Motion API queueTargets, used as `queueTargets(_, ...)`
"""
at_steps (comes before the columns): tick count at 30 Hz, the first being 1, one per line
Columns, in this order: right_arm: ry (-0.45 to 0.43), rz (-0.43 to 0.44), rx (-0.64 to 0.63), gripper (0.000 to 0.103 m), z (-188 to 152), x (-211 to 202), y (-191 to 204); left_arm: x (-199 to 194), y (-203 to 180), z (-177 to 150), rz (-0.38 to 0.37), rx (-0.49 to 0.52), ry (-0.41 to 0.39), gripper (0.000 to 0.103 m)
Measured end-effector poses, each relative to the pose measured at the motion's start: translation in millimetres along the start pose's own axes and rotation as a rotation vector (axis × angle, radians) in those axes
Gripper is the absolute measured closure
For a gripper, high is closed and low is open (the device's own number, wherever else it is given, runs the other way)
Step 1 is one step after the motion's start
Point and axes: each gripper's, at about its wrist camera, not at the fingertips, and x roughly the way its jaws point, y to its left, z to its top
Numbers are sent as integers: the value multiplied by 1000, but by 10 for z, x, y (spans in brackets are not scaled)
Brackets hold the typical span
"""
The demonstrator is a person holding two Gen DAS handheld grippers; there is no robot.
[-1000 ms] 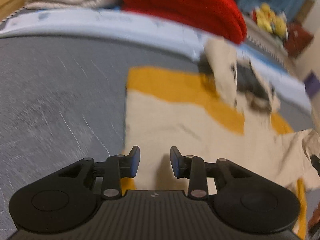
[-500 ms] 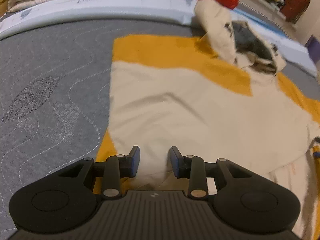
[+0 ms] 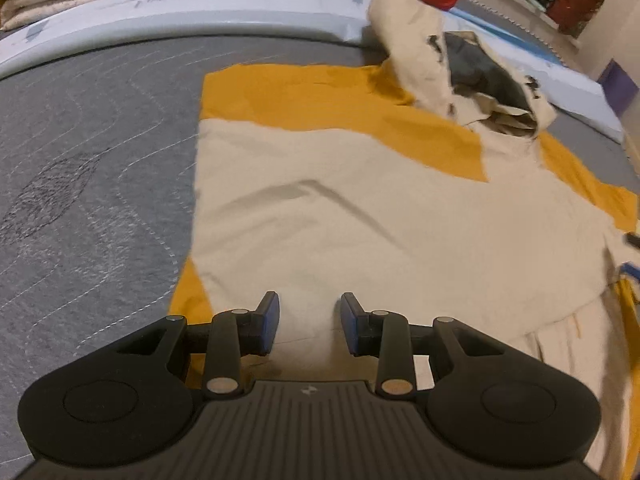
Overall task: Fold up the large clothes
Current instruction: 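Move the right tool to the other sleeve cuff and close on it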
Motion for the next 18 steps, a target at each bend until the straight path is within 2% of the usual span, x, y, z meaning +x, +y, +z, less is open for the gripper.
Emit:
queueTargets(4,34,-108,27,58,2,100,-113,120,-64,-64,33,39,37,65)
queueTargets(5,34,-108,42,58,13,78,-119,108,-79,-58,39,41,32,65)
queueTargets(7,17,-78,36,58,71,6,-60,18,-101,-30,42,39,3,64)
queueTargets(10,-36,-37,-41,58,108,-152,93,-189,-211,17,50,61,-70,53)
queueTargets(12,-63,-11,-92,58,123,-249,187,-309,-299,14,48,73,-109,51)
queueTargets(18,-153,65,-296,58,138,-553,426,-494,-583,-71,46,89,-187,51)
